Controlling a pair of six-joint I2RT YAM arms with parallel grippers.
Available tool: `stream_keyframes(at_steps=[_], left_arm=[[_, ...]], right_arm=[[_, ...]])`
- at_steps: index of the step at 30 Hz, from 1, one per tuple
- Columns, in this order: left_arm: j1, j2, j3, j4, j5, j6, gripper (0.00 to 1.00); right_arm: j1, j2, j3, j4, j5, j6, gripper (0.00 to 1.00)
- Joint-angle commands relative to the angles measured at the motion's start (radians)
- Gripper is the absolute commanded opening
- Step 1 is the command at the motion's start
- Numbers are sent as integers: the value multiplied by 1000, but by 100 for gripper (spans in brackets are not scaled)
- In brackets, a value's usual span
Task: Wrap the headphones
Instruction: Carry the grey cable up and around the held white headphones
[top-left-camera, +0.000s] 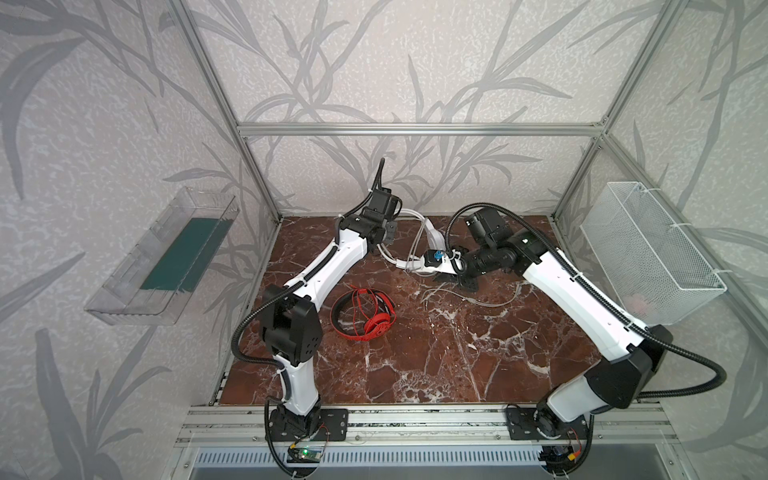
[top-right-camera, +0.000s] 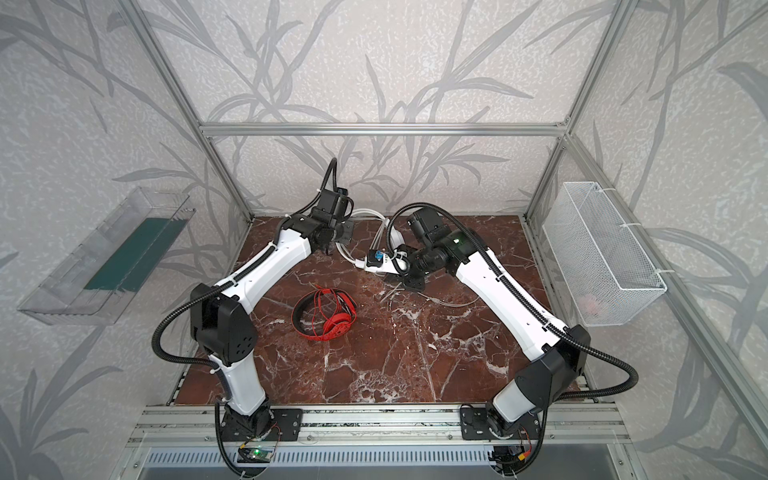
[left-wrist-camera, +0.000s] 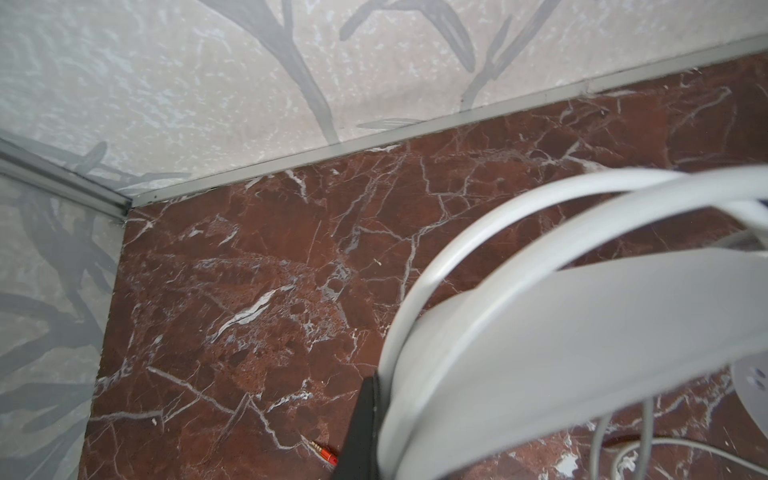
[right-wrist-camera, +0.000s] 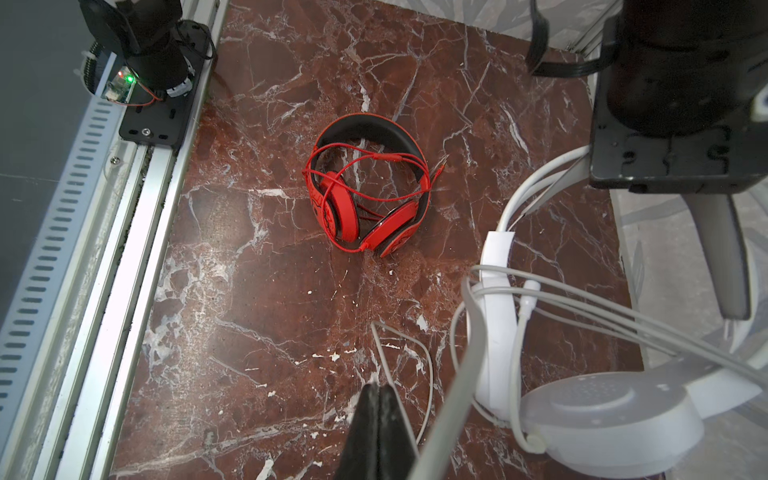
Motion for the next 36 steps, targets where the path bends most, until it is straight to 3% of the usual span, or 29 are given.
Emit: stream_keyframes(at_steps=[1,9,17,28,36], left_arm=[[-8,-16,18,11,116,40,0],[-11,-24,17,-22,286,152,0],[-14,-13,35,-82,251,216,0],[-40,-15,35,-143,260,332,0],[-43,-47,9,-131,376,302,0]], right_arm=[[-13,28,58,-62,33,-66,0],[-31,39,69,-70,126,-157,0],[-55,61,139,-154,170,-241,0],[-77,87,134,-49,268,-243,0],[-141,123,131,7,136,-145,0]])
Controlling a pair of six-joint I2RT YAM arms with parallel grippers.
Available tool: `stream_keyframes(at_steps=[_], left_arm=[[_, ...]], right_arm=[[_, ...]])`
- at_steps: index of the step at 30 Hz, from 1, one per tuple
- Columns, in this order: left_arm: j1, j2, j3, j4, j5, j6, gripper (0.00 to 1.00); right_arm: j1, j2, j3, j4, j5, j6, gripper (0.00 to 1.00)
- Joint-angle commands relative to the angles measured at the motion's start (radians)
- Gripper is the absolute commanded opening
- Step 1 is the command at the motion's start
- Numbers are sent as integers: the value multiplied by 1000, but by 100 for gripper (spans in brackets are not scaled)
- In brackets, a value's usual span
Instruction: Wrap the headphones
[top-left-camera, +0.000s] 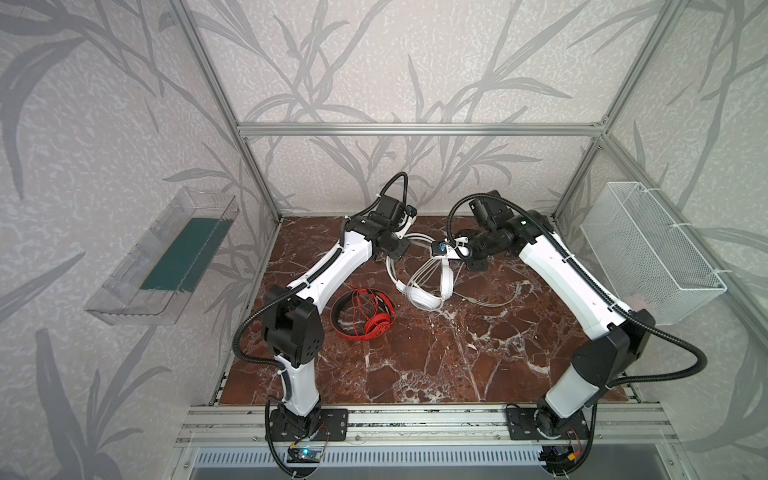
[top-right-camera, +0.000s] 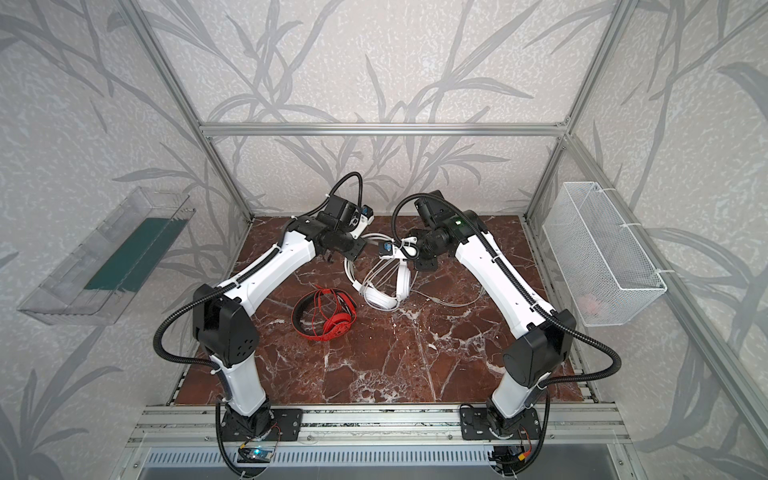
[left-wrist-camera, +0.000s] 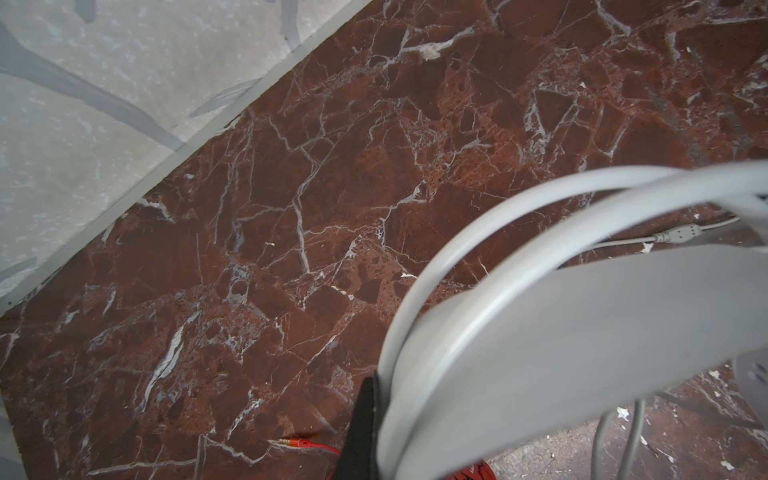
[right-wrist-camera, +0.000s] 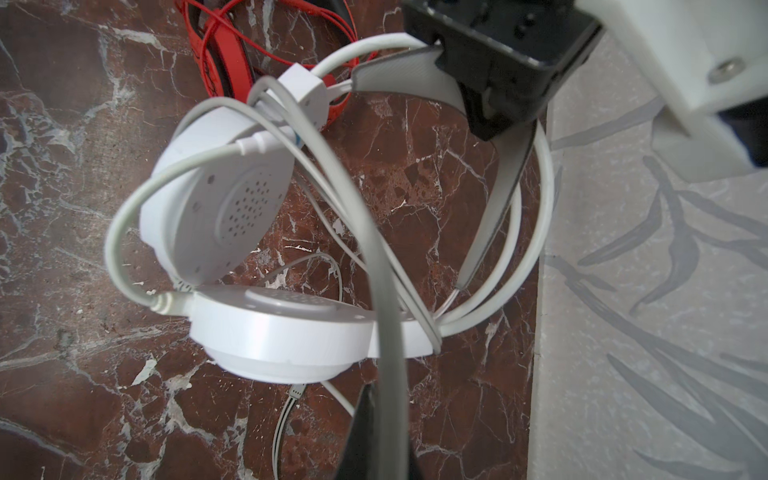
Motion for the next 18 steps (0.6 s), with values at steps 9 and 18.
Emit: stream_keyframes(at_steps=[9,18], left_arm=[[-5,-95,16,-56,181,-26,0],[-4,-116,11,-55,188,-30,0]], right_arm=[[-113,66,-58,195,-193,216,2],[-158,90,-125,315,-313,338,12]])
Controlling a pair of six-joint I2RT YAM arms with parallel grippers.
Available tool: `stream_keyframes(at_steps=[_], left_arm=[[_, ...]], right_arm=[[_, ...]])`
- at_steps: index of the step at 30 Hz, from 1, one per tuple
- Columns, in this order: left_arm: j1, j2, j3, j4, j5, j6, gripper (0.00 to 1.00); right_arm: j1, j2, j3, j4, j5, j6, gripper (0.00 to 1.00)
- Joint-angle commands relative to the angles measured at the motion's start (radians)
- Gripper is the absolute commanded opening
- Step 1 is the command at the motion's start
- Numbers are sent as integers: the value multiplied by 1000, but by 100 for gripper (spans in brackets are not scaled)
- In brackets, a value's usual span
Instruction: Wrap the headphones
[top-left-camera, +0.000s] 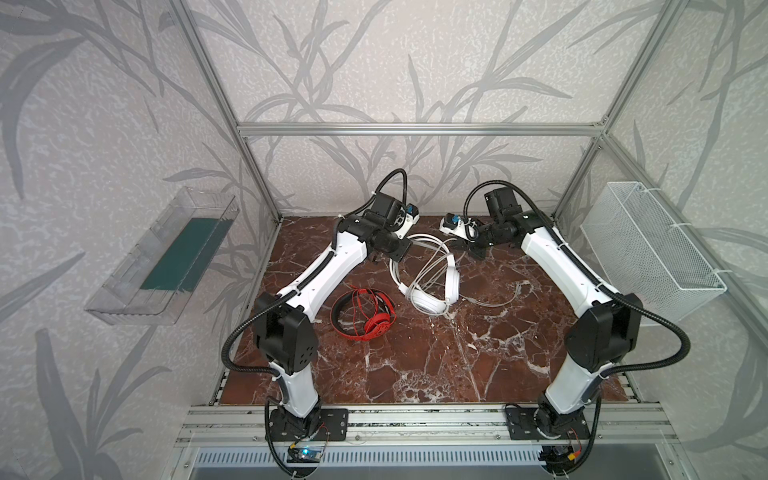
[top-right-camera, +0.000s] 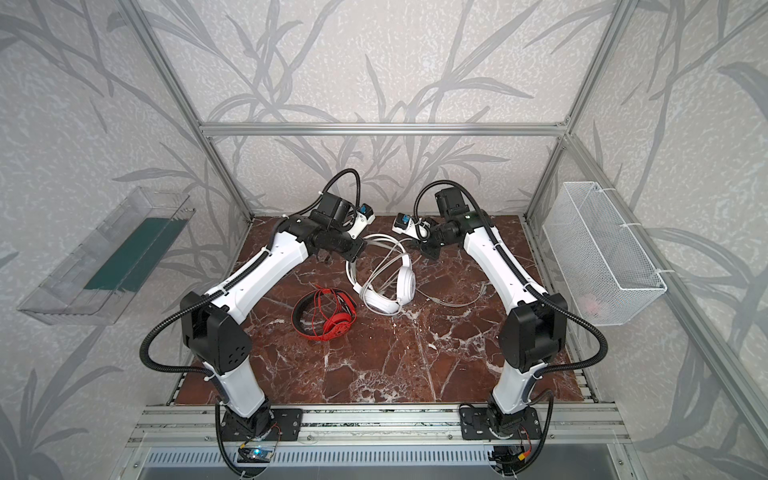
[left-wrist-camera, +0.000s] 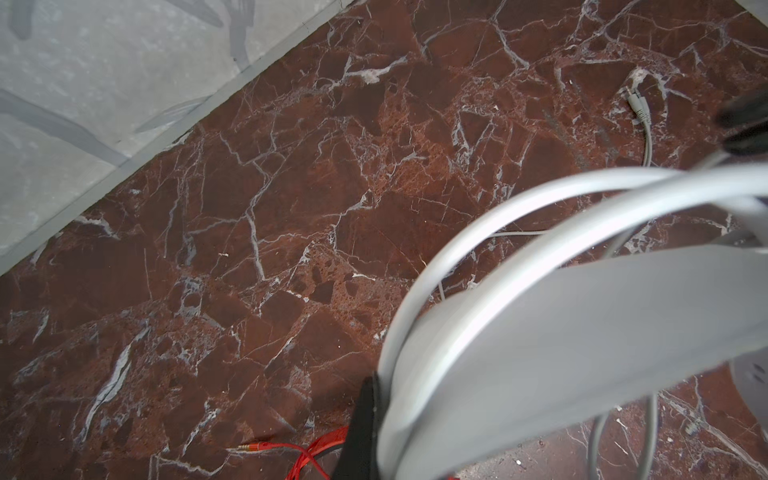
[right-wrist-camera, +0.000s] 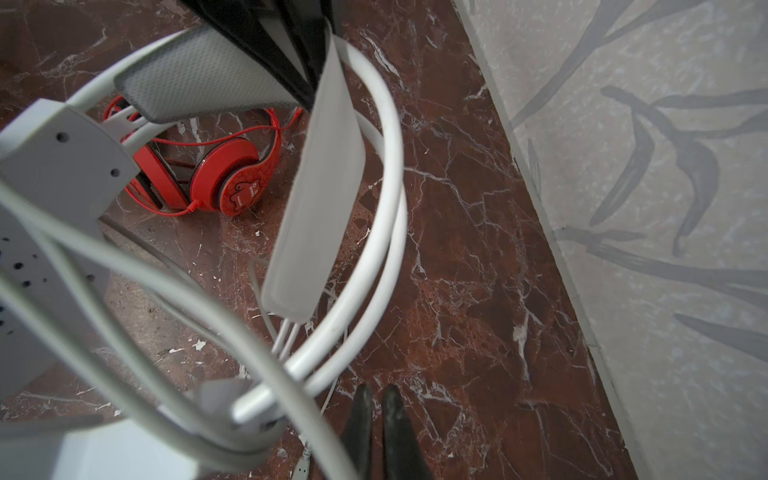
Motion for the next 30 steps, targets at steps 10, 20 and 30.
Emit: stream_keyframes(at_steps=[10,20,30], left_arm=[[4,-42,35,-5,94,-38,0],[31,-52,9,62,171,-122,0],[59,-80,-28,161,207,-220,0]], right_arm=[[-41,6,-207,335,-136,319,24],[-55,84,-312,586,-222,730,36],[-55,93,-475,883,-284,1096,48]])
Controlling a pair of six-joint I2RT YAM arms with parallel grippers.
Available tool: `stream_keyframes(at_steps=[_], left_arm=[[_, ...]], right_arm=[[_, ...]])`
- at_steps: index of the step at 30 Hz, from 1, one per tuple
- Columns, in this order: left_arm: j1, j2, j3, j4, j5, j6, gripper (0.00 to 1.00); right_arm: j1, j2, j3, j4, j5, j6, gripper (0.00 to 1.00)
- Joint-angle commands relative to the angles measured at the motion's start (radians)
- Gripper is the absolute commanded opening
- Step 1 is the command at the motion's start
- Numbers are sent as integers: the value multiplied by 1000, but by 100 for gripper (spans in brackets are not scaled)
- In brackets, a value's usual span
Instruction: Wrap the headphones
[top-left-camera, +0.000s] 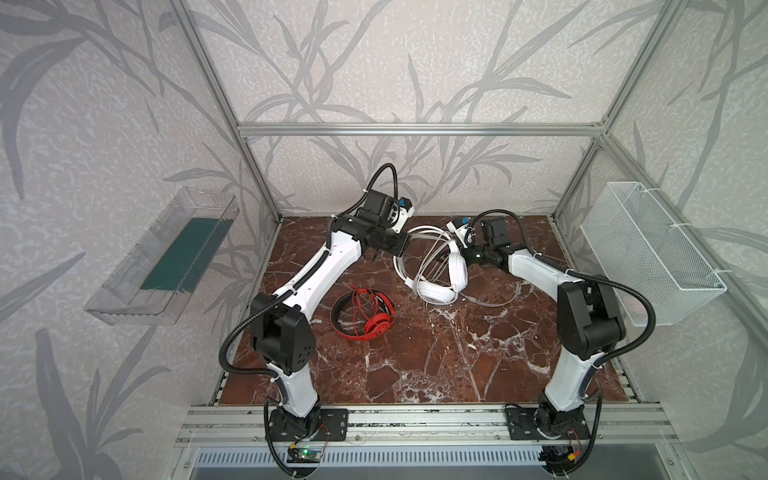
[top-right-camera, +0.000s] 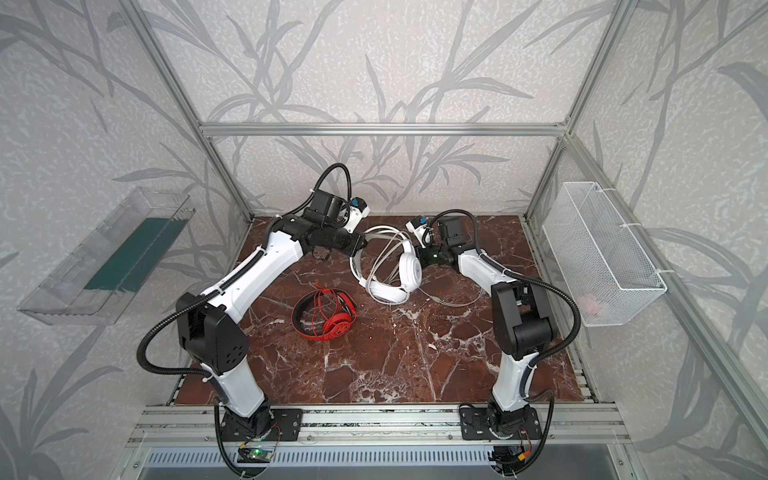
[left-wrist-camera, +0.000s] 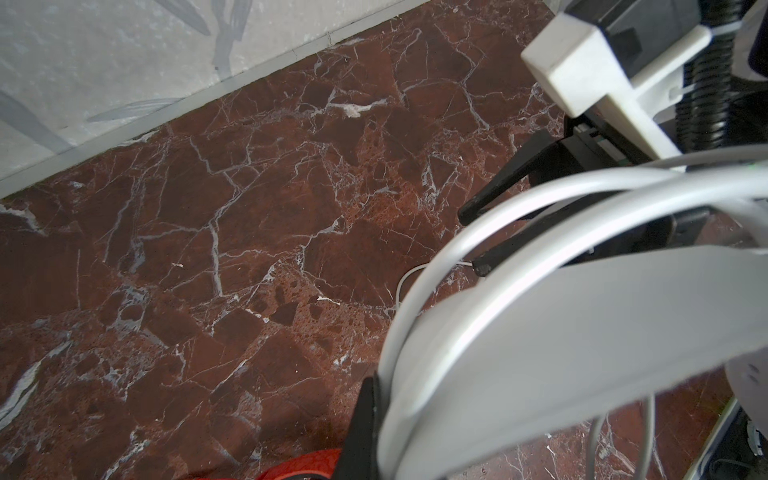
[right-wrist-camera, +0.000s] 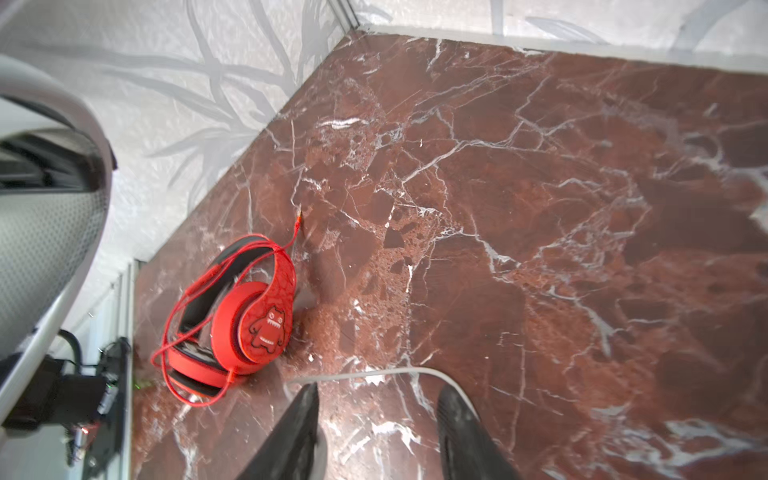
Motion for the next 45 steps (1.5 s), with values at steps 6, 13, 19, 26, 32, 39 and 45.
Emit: stream_keyframes(at_steps=[6,13,19,26,32,39,45], left_arm=[[17,-86,-37,152,84,-121,0],[20,-90,-49,199,86,-163,0],[21,-105,-49,229,62,-193,0],[24,-121,-42,233,62,-210,0],[29,-125,-23,231,59,-225,0],[36,-135,-14,233,41,-243,0],[37,-141,27,223,45,-275,0]], right_arm=[[12,37,-158,414,-64,362,49],[59,101,-185,555,-32,454,50],[88,167,-191,644,17,523,49],[103,193,-258,871,113,578,49],[106,153,-352,974,173,503,51],[105,35,-379,687,223,241,52],[105,-2,-321,404,298,49,55]])
